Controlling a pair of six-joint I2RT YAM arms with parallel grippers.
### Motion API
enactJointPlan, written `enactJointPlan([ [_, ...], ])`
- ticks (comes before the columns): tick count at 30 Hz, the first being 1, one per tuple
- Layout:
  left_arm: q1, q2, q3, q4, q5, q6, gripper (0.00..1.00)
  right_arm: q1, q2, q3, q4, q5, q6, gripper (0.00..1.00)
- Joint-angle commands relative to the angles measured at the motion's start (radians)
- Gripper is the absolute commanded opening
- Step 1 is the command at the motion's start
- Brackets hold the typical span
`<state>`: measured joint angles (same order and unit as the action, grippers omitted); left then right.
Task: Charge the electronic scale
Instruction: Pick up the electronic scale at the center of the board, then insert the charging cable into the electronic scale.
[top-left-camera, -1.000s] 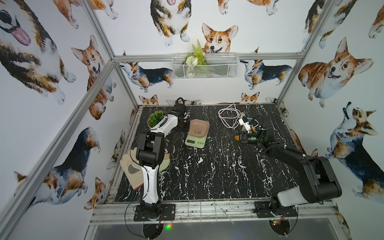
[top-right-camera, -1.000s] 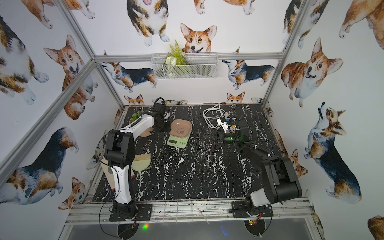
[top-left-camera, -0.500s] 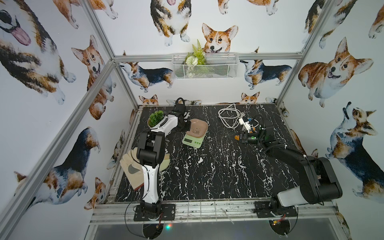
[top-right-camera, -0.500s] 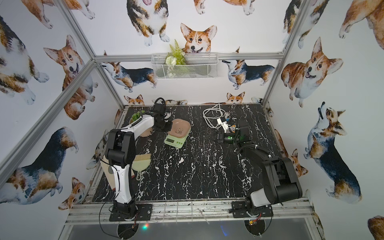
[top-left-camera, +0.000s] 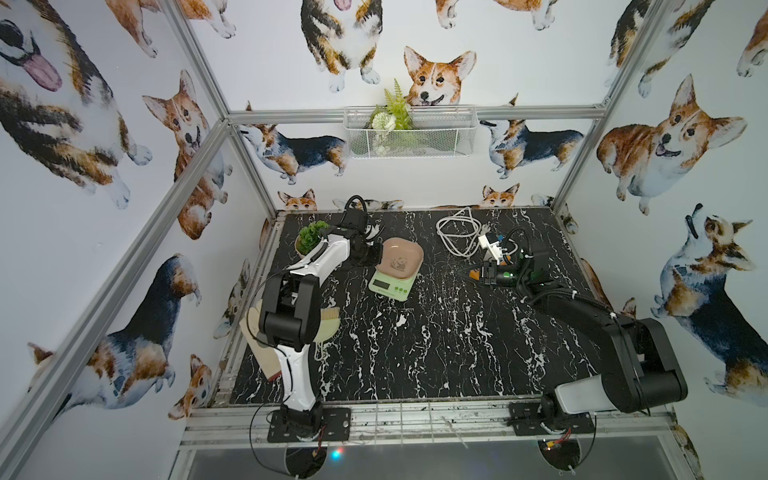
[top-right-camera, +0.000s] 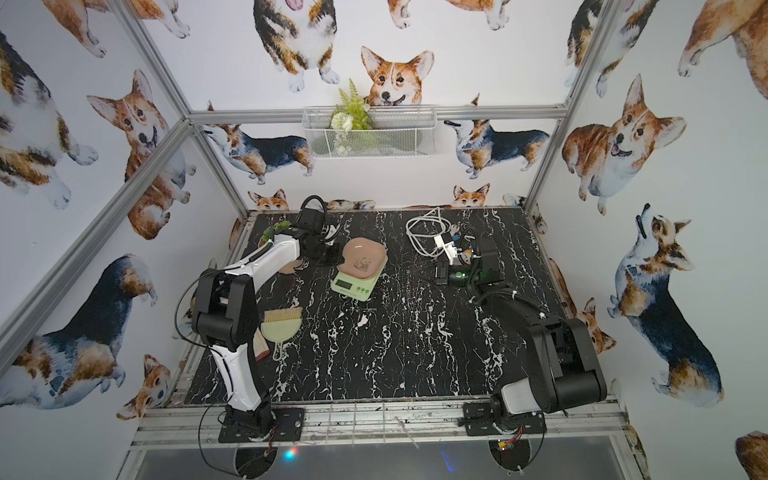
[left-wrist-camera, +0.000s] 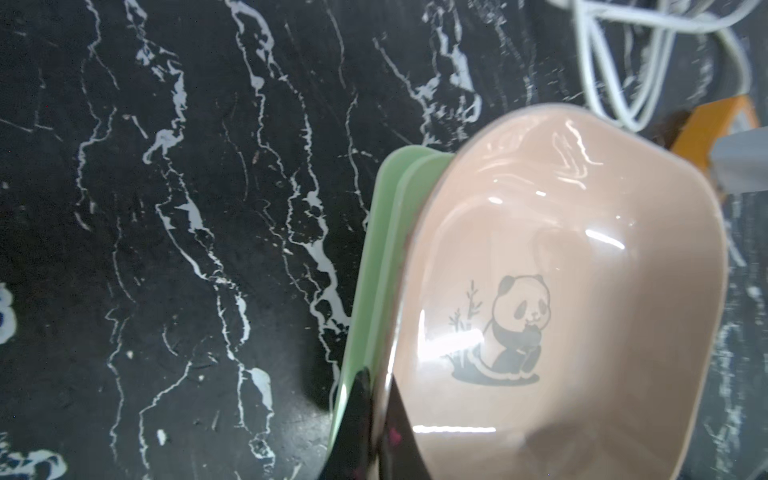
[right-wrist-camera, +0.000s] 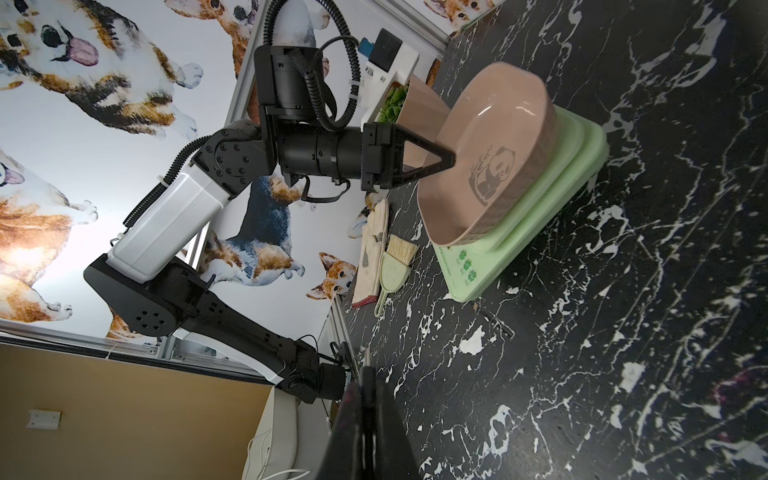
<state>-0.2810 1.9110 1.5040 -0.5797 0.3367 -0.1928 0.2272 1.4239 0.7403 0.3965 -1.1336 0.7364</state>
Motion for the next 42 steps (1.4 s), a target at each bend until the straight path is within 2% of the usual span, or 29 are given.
enactJointPlan([
  [1,0.002,-0.056,-0.028,0.076,0.144,-0.082,0.00,0.001,-0.007,0.008,0.027,-0.010,0.006,0.00],
  [10,0.002,-0.214,-0.101,0.190,0.244,-0.240,0.00,0.030,0.000,0.014,0.090,-0.007,0.046,0.00],
  [18,0.000,-0.327,-0.191,0.285,0.263,-0.362,0.00,0.083,0.002,0.051,0.112,0.042,0.061,0.00],
  [26,-0.003,-0.374,-0.205,0.309,0.286,-0.395,0.00,0.115,0.029,0.087,0.100,0.048,0.051,0.00],
  [42,-0.016,-0.383,-0.208,0.331,0.300,-0.407,0.00,0.135,0.024,0.117,0.065,0.060,0.036,0.00],
])
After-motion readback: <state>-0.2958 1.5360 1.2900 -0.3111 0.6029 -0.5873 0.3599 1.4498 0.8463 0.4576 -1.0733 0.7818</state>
